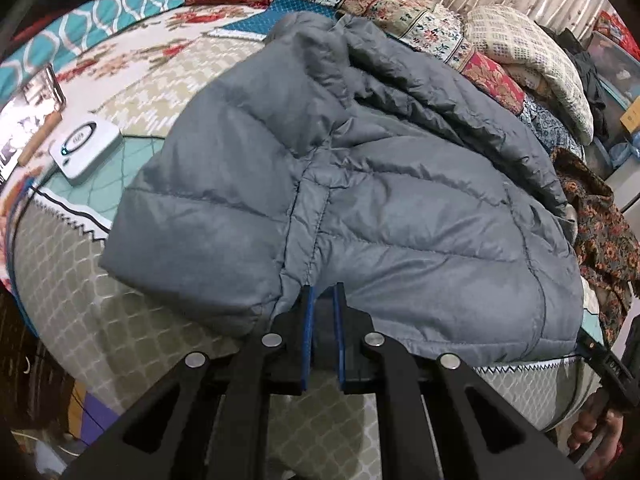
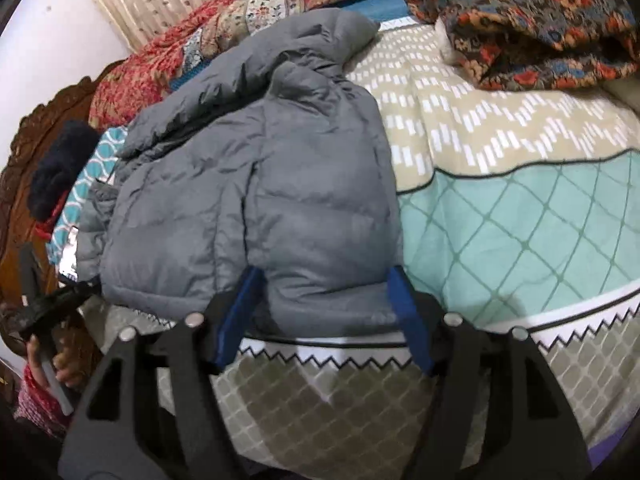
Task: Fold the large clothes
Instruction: 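Hold the folded hem edge with both grippers and press it flat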
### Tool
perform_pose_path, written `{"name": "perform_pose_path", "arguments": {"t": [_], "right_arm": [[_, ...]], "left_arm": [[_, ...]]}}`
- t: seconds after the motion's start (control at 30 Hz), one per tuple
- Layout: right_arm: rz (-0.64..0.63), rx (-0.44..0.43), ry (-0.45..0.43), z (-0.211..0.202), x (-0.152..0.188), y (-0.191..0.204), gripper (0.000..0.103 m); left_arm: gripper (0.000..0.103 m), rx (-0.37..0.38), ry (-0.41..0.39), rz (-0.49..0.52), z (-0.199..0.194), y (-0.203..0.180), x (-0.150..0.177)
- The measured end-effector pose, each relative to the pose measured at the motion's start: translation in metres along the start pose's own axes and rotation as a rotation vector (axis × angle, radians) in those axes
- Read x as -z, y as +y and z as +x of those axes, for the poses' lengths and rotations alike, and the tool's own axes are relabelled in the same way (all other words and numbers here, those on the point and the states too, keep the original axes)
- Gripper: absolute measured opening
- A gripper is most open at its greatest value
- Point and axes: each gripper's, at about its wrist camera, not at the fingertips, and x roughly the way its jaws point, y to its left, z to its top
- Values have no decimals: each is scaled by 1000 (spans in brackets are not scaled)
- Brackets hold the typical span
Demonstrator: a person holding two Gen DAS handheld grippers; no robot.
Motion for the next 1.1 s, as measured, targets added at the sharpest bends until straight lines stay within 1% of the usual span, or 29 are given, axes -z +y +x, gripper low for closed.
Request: {"name": "perform_pose_path", "arguments": {"t": [0.1, 0.2, 0.27, 0.33, 0.4, 0.47, 0.53, 0.57, 0.6, 0.63, 0.7, 0.87, 0.97, 1.1], "right_arm": [[26, 7, -66, -18, -6, -3, 64], [13, 17, -132, -35, -12, 1, 64], [-16, 4, -173, -46, -18, 14, 64], [-49, -19, -185, -50, -24, 27, 64], [-85, -44, -171, -44, -26, 37, 64], [-86, -49, -140, -33, -26, 39, 64], [-60, -53, -72, -12, -20, 39, 64], [-35, -40, -20, 2, -17, 33, 64], [-15, -35, 15, 11, -13, 28, 64], [13, -48, 40, 18, -10, 22, 64], [39, -66, 33, 20, -7, 19, 64], [55, -84, 38, 23, -4, 16, 64], [37, -79, 35, 24, -2, 18, 64], [27, -78, 40, 25, -3, 19, 64]], "left_arm": [[68, 13, -49, -4, -21, -1, 1], [68, 0, -101, -5, -40, 0, -2], [68, -6, -122, -1, -47, 0, -5], [68, -23, -145, 15, -49, 0, -12], [68, -45, -146, 12, -43, 3, -20], [68, -57, -129, 0, -31, 7, -27], [68, -96, -78, -1, -12, 11, -32], [68, -110, -47, -3, -2, 13, -32], [68, -118, -7, -15, 9, 16, -31], [68, -103, 18, -34, 17, 20, -29], [68, -89, 7, -43, 20, 25, -26], [67, -141, -28, 63, 22, 15, -17], [67, -128, -40, 54, 21, 15, -15], [67, -104, -35, 40, 20, 18, -16]]}}
